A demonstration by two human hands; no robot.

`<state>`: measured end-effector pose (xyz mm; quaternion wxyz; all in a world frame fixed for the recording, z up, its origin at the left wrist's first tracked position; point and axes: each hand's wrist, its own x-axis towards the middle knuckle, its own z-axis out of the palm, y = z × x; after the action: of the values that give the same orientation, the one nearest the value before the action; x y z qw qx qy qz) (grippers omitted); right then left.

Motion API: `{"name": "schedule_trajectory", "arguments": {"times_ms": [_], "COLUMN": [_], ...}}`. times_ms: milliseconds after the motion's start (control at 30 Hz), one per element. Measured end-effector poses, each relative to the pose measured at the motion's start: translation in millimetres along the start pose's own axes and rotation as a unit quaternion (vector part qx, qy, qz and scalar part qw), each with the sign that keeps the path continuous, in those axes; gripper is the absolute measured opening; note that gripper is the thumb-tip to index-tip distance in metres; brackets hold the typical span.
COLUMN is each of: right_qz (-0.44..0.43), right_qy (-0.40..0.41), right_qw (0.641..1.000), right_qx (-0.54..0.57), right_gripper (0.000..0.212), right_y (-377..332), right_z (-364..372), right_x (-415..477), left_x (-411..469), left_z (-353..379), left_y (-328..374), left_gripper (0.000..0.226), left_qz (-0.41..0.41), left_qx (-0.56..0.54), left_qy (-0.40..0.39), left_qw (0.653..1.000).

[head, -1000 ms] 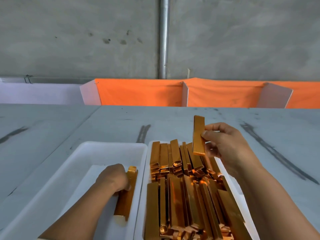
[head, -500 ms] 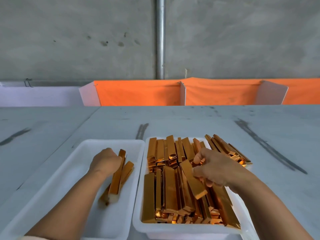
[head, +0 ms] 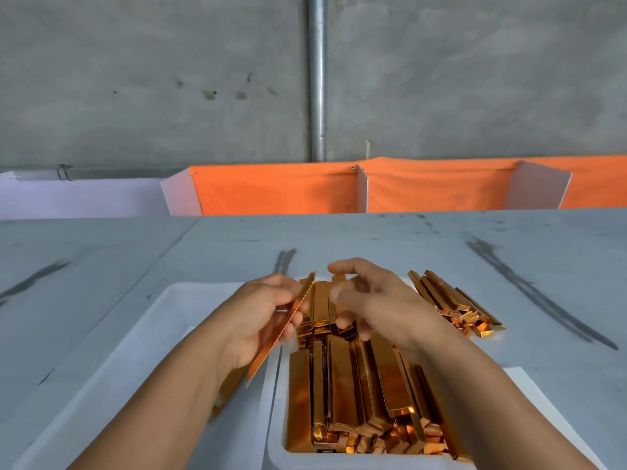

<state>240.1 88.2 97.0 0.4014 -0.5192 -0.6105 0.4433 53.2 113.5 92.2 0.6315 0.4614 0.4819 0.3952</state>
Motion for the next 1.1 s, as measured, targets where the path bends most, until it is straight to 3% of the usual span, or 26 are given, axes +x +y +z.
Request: {"name": "schedule_trajectory", "arguments": {"times_ms": [233, 367, 433, 700, 800, 1100], "right_qz": [-0.039, -0.054, -0.058, -0.057, -0.075, -0.086], "right_qy": [-0.063, -0.063, -0.054, 0.029, 0.062, 0.033], "right_qw": [0.996, 0.995, 0.995, 0.992, 0.991, 0.996], "right_qx": [0.039, 0.048, 0.053, 0.107, 0.090, 0.004], "right_gripper": [0.008, 0.008, 0.008, 0.021, 0.015, 0.004], "right_y": [5.5, 11.3, 13.5, 13.8, 13.4, 10.4], "right_z": [2.8, 0.0, -1.4, 1.7, 1.9, 6.2], "right_x": [8.9, 9.2, 10.2, 14.1, 14.2, 28.9], "left_x": [3.1, 4.7, 5.5, 14.7, 19.2, 34.8], "left_z": [-2.1, -12.9, -18.5, -17.0, -17.1, -16.9], "left_y": [-7.3, -9.0, -10.3, -18.7, -18.2, -24.6], "left_gripper": [0.022, 0.063, 0.072, 0.051, 0.046, 0.052], "left_qz": [-0.100, -0.131, -0.136, -0.107, -0.107, -0.105], "left_qx": [-0.033, -0.021, -0.001, -0.067, -0.112, -0.150], "left_qy": [-0.147, -0.214, -0.237, -0.195, -0.194, -0.179], "left_qw": [0.984, 0.968, 0.962, 0.973, 0.969, 0.967]}}
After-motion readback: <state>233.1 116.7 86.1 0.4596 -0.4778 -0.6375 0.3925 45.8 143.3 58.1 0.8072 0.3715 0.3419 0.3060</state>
